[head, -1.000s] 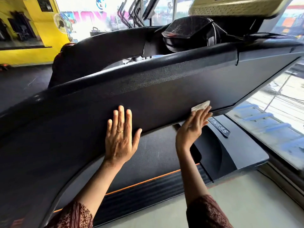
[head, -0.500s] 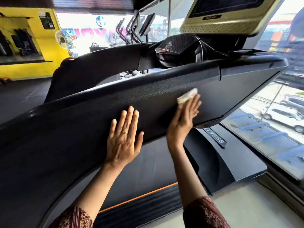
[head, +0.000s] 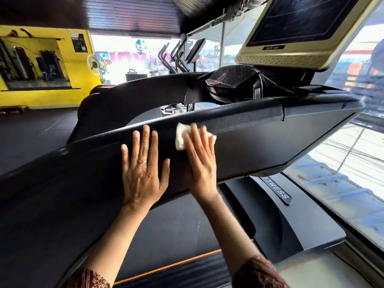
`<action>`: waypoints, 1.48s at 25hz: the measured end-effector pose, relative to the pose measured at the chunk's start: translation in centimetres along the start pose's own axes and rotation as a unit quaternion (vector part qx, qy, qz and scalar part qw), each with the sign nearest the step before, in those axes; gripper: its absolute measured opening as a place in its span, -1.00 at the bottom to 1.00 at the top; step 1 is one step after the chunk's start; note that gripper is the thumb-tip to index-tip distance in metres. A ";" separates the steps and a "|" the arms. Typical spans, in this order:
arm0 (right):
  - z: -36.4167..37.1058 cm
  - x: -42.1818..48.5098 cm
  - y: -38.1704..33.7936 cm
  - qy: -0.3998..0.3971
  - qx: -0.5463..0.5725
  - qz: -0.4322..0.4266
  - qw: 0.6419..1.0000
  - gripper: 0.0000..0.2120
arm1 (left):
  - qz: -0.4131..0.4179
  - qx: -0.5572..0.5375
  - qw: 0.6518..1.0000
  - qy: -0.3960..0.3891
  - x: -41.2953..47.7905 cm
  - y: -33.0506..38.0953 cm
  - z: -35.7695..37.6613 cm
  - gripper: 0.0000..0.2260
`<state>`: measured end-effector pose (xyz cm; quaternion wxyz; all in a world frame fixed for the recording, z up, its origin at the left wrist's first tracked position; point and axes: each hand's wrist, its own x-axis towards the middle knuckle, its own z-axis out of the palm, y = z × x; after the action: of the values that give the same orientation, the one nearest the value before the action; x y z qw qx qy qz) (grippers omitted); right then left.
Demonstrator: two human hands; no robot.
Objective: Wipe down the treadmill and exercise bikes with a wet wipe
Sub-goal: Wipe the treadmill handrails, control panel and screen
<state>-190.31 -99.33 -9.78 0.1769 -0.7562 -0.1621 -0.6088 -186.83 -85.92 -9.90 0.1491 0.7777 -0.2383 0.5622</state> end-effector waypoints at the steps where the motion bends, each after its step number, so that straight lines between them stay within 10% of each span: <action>1: -0.3 1.7 0.5 -0.027 -0.040 -0.009 0.999 -0.65 | 0.006 0.000 1.000 -0.003 0.2 -0.3 -0.2 -0.49; 7: -2.8 5.9 4.1 0.061 -0.141 0.170 0.973 -0.70 | 0.027 -0.030 0.999 -0.010 1.3 -0.8 -1.4 -0.53; 12: 0.2 6.8 -1.5 -0.067 -0.118 0.042 0.990 -0.71 | 0.012 -0.046 0.999 -0.017 3.2 -1.7 -1.8 -0.60; 18: -0.9 7.5 1.5 -0.018 -0.240 0.228 0.943 -0.65 | -0.018 -0.044 0.998 -0.033 2.3 -4.4 -3.3 -0.65; 24: 7.5 6.1 -11.1 -0.156 -0.074 0.110 0.979 -0.58 | -0.185 -0.099 0.978 -0.002 0.4 -10.9 -5.9 -0.67; 28: 12.1 6.6 -19.3 -0.203 0.138 0.174 0.954 -0.64 | -0.390 -0.216 0.895 0.012 -1.5 -17.4 -10.5 -0.60; 33: 19.3 7.4 -32.1 -0.183 0.385 0.443 0.789 -0.67 | -0.633 -0.365 0.682 0.040 -4.0 -29.7 -19.5 -0.62; 37: 28.2 5.9 -45.0 -0.238 0.454 0.478 0.713 -0.61 | -0.677 -0.356 0.642 0.060 -7.7 -41.0 -29.0 -0.55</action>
<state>-185.48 -46.27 -6.42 0.7222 -0.6811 -0.0726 -0.0962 -189.98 -35.35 -6.31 0.7673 0.5734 0.1824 0.2217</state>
